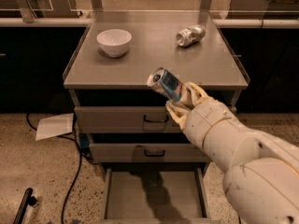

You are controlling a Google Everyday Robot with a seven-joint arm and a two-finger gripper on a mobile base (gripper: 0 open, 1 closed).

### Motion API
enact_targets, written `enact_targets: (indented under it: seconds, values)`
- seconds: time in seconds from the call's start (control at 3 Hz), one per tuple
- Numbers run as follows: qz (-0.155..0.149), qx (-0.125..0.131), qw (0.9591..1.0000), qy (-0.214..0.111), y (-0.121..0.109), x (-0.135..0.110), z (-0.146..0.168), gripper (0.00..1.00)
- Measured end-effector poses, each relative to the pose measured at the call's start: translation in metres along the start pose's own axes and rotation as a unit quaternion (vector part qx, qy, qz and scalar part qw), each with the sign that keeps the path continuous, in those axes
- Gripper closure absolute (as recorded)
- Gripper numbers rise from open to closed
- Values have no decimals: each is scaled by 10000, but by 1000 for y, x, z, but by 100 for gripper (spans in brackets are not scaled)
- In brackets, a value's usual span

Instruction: Pick redbull can from bottom drawer and place on counter

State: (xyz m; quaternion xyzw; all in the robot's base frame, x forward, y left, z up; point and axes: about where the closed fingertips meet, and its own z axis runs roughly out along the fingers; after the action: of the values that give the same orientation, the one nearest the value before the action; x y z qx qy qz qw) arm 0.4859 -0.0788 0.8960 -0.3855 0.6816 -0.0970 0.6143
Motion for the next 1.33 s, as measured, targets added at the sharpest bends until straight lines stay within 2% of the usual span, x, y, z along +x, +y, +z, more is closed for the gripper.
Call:
enact_targets:
  seconds: [0.33,0.67,1.33]
  values:
    - [-270,18,9995,-180,-34,-20,12,100]
    - [-289,-118,9988,-382,-61,-31,31,100]
    - [73,-533,9969,-575,-96,-34,84,100]
